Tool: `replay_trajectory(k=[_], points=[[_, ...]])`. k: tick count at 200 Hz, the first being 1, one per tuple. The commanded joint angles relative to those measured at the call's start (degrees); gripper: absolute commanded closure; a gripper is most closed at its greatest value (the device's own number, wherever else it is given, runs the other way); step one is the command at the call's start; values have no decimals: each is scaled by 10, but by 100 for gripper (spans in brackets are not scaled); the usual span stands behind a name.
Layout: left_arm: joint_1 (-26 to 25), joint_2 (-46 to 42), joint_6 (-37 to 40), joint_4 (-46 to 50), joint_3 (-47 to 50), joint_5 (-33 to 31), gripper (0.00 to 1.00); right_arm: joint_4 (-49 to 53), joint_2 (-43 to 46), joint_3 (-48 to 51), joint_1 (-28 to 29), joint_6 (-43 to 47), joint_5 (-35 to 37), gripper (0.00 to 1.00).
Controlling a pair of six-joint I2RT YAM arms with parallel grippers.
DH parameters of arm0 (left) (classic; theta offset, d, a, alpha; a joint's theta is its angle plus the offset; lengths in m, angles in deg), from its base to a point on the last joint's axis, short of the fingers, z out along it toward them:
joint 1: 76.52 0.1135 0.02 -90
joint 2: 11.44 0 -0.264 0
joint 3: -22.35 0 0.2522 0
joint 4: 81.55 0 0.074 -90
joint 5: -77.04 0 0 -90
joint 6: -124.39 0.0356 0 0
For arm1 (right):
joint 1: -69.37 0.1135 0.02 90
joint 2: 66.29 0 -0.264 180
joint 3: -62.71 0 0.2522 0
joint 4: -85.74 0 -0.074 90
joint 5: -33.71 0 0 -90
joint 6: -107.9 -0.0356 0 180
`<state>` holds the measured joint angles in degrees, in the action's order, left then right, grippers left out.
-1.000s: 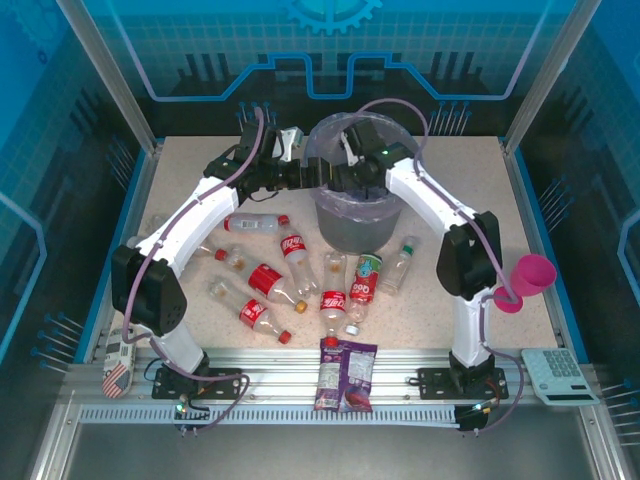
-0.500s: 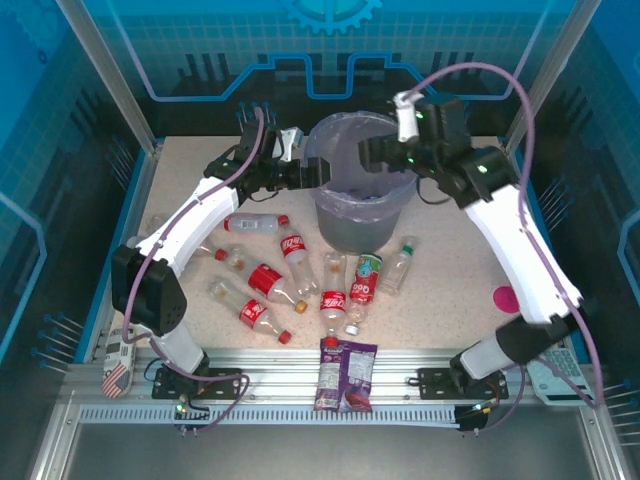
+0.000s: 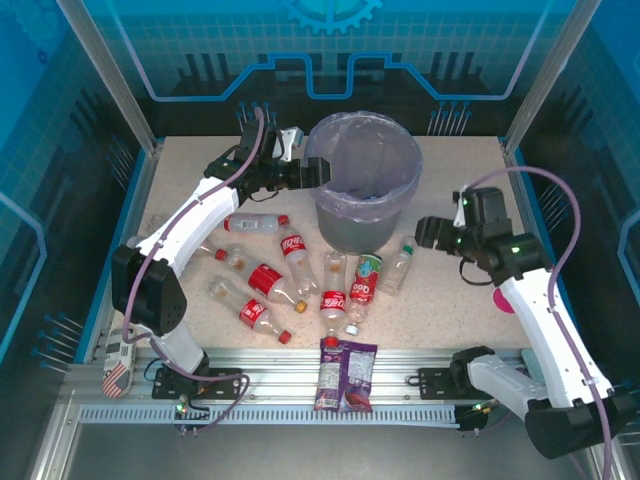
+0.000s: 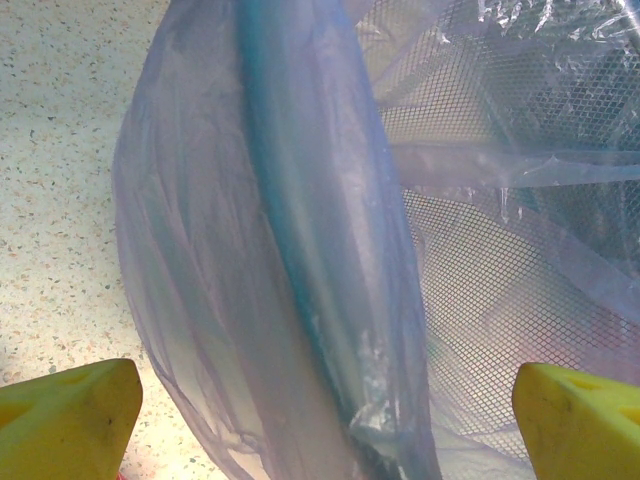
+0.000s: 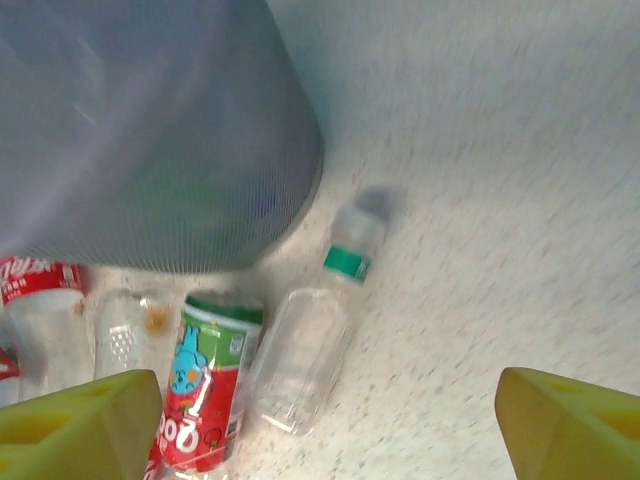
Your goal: Put the plastic bottles in the bin
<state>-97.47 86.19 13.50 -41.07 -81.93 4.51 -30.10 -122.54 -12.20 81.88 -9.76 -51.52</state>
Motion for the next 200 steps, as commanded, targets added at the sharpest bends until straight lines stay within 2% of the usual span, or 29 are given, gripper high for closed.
replay_trajectory(k=[1,27,67,87,135,200], points=[[2,-16,5,1,7,11,4,-95,9,86,-5,-81,-80,15],[2,-17,5,1,8,10,4,-203,-33,174,-2,-129,-128,17],[2,-21,6,1,10,4,4,-315,-111,218,42,-173,-86,17],[1,-21,5,-1,13,5,4,-364,-145,231,61,-199,-68,13],[2,-23,9,1,13,4,4,-386,-206,234,79,-210,-12,12],[2,-24,10,2,14,3,4,-412,-253,248,80,-218,7,20]])
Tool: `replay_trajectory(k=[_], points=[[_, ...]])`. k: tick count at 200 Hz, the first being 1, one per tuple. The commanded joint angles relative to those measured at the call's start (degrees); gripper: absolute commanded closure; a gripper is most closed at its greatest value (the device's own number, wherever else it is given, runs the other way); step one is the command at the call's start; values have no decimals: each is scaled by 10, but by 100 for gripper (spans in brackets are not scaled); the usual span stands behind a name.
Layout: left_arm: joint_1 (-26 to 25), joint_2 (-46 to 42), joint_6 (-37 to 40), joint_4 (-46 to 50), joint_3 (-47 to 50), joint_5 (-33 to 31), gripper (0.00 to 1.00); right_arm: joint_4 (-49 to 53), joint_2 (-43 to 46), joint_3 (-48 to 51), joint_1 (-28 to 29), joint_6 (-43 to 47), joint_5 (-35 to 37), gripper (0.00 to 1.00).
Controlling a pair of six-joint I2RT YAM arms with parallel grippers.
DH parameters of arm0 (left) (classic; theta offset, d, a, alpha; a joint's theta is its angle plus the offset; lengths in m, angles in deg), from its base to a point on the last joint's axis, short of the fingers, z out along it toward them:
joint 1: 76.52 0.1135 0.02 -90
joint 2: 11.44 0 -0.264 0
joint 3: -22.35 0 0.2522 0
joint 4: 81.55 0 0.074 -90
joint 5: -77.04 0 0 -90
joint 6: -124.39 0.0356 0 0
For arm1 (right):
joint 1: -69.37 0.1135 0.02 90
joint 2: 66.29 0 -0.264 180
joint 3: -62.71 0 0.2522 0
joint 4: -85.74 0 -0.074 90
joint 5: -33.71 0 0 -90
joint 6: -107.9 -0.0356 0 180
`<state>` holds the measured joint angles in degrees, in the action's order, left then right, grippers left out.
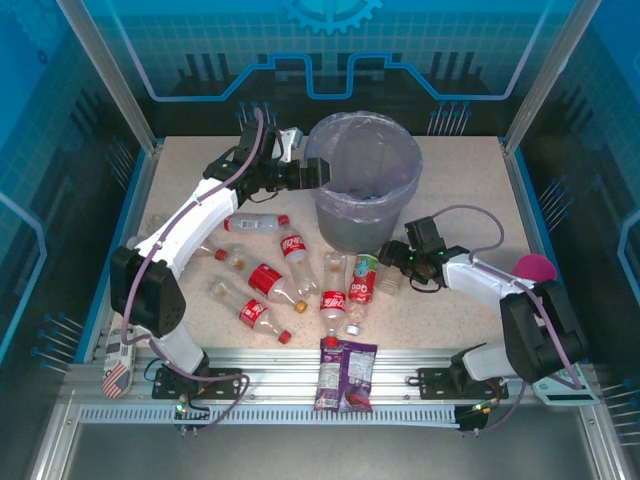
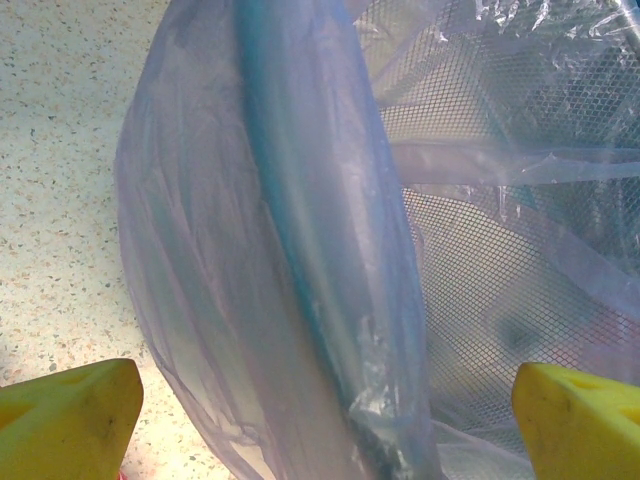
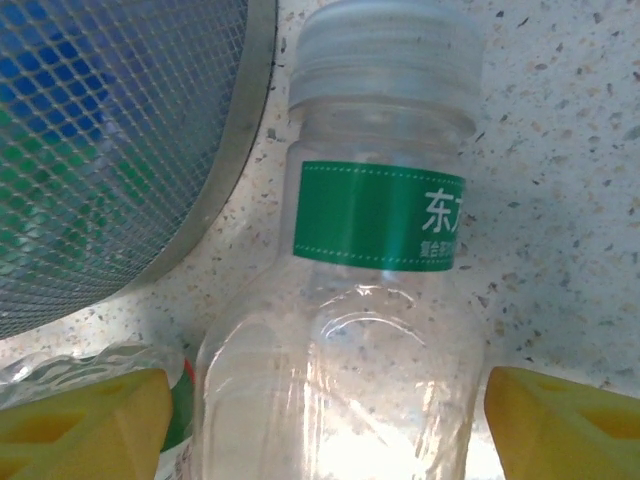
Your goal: Put the plastic bottles in the bin
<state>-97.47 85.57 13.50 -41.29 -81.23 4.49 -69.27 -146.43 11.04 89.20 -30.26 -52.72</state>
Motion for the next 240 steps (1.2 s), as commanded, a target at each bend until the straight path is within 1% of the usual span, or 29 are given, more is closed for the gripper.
replay_trajectory(k=[1,22,51,65,98,126,149,160,175,189,216,229,240], points=[[2,-19,10,3,7,3,4,-21,-14,16,6,-13,19,20],[3,-19,11,3,7,2,4,-26,-19,23,6,-13,21,25],[3,-18,11,4,8,2,4,-25,-14,28,6,-11,27,35],[2,-18,11,4,8,3,4,-21,-11,27,6,-8,28,38],[3,-17,11,4,9,1,4,-13,-2,26,6,-3,34,43],[3,-18,12,4,9,1,4,1,10,21,1,12,34,44],[2,-19,12,5,9,1,4,51,47,7,-12,45,37,46],[2,-19,12,5,10,2,4,79,74,0,-28,66,34,51],[1,-19,10,4,9,3,4,123,112,-17,-52,96,29,53],[2,-19,9,4,9,3,4,167,143,-35,-73,121,33,57],[2,-16,8,2,10,6,4,229,188,-89,-116,178,39,59],[2,-13,7,2,10,10,3,251,191,-121,-133,208,32,60],[2,-12,7,3,9,11,4,273,187,-172,-141,233,34,61]])
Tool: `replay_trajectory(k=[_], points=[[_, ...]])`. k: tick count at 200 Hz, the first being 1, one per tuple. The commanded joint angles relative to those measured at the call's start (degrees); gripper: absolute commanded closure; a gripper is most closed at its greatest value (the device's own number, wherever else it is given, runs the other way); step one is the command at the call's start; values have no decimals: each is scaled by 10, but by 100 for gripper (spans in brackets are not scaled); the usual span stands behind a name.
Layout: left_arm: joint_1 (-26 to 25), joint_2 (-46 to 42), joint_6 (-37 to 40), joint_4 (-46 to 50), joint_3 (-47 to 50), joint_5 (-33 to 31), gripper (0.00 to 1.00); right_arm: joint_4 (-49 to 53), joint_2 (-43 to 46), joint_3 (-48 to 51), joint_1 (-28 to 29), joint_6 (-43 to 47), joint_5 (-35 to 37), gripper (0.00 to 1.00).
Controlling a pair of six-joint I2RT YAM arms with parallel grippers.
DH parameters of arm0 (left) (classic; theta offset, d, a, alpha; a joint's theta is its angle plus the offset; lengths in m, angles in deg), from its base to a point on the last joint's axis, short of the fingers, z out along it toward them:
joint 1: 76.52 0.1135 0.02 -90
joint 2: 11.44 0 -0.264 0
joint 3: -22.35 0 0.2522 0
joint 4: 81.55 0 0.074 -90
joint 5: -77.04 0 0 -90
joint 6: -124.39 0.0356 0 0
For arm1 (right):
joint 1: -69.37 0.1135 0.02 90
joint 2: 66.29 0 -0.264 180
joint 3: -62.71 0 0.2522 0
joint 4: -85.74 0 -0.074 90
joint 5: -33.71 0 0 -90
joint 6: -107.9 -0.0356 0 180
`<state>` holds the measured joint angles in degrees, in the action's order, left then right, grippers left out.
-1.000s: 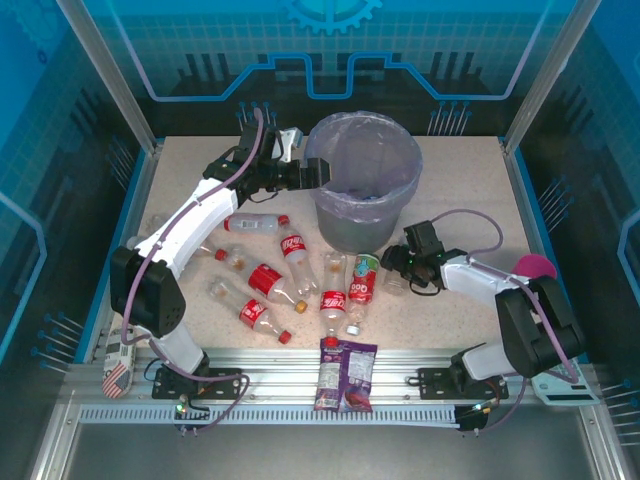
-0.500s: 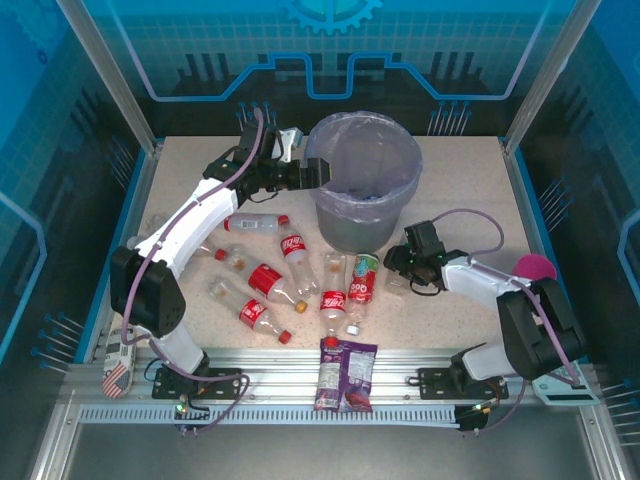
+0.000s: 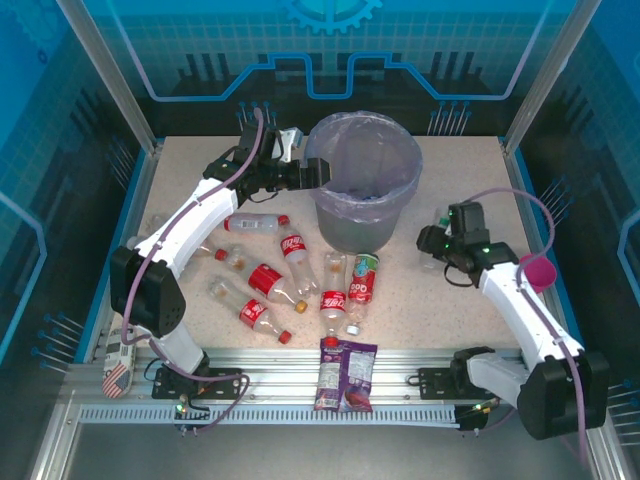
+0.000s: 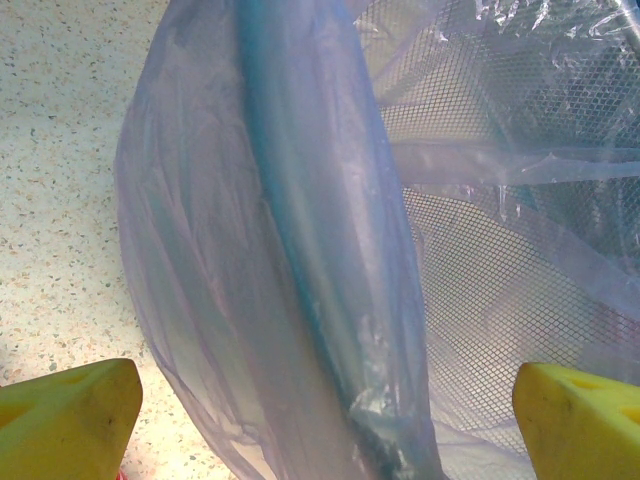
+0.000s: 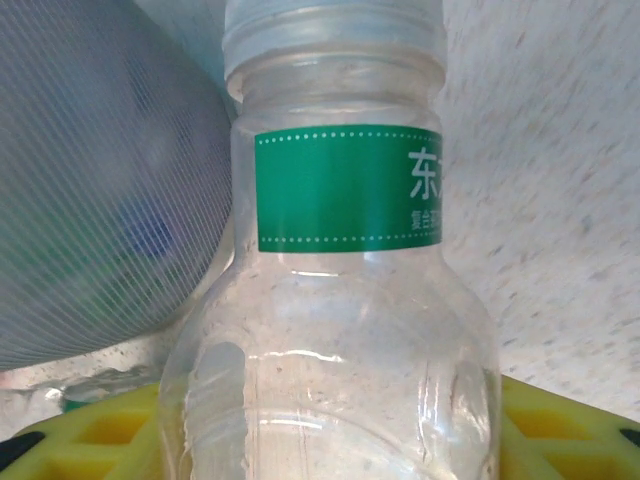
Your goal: Put the plastic bottles in the bin
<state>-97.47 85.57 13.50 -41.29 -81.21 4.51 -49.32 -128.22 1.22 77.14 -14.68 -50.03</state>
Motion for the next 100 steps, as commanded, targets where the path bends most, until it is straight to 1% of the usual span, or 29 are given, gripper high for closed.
replay_trajectory(k=[1,30,62,70,100], points=[[2,-12,7,3,9,11,4,75,5,-78,-21,78,7,61],[1,-10,8,3,8,9,4,94,-8,-166,-29,114,12,65],[3,-8,12,6,7,15,3,82,-41,-255,-30,133,-6,66],[2,-7,12,6,7,16,3,76,-48,-275,-30,131,-15,68],[2,-6,14,7,5,15,3,59,-82,-351,-8,129,-40,71]])
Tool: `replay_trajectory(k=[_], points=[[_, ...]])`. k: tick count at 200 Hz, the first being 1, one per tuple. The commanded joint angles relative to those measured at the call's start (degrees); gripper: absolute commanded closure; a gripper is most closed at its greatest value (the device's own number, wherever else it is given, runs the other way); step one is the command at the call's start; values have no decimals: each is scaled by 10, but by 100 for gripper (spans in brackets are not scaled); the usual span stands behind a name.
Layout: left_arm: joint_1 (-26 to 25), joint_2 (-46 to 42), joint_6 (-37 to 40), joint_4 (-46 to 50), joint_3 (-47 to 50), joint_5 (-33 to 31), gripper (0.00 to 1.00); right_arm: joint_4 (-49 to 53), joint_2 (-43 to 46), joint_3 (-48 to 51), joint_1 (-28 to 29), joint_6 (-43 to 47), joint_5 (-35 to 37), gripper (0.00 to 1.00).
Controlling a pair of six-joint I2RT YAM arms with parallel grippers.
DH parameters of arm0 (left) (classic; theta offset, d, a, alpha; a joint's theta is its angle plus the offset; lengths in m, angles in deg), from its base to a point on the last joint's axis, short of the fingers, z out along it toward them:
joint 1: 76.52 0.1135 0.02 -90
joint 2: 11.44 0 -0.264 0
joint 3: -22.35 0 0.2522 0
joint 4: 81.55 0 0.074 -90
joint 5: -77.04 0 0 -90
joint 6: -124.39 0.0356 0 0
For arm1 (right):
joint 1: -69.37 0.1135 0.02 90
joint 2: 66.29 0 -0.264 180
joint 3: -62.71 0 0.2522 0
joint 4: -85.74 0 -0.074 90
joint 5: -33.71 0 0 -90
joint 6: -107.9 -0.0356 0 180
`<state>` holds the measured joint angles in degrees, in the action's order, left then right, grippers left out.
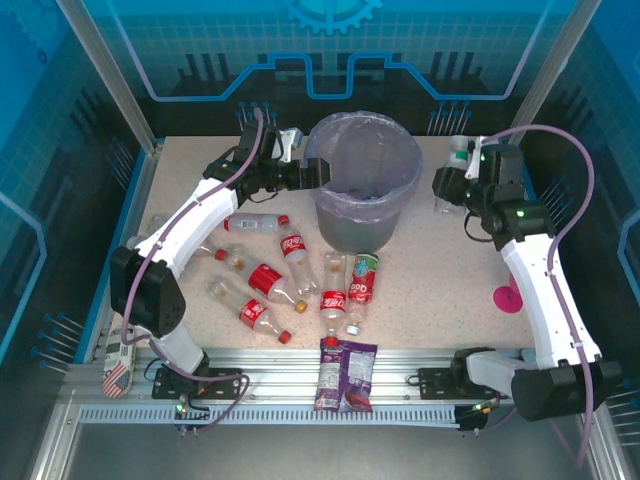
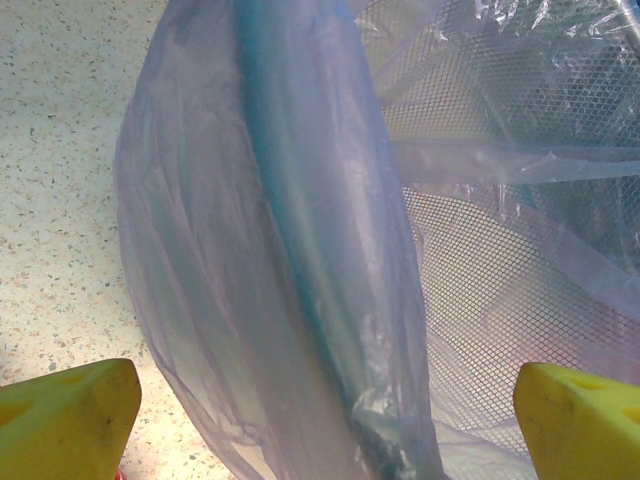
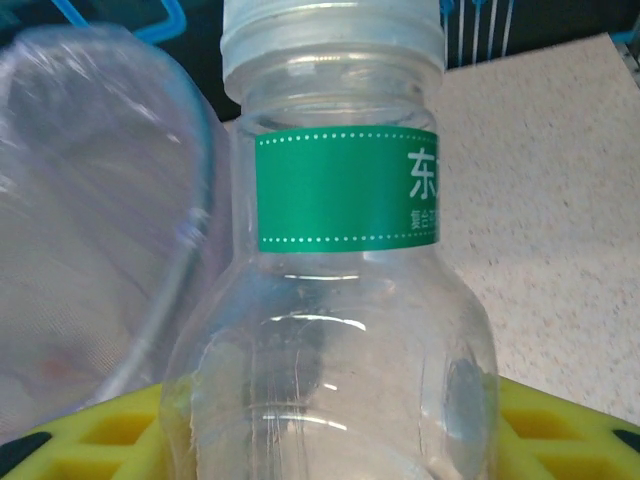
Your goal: Put the plastic bottles in the bin
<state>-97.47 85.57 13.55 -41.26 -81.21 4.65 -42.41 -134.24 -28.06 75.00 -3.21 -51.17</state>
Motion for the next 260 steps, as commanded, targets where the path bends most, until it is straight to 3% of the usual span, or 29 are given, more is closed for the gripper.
replay_trajectory(k=[1,60,123,260], points=[[2,-5,13,6,4,14,3,-11,-24,-62,15,14,-31,71],[2,-3,15,9,4,14,3,-13,-120,-190,112,37,-37,74],[2,-7,13,7,2,16,3,-40,-228,-219,188,23,-46,75],[2,-8,17,9,2,12,3,-12,-454,-256,234,36,-37,77]])
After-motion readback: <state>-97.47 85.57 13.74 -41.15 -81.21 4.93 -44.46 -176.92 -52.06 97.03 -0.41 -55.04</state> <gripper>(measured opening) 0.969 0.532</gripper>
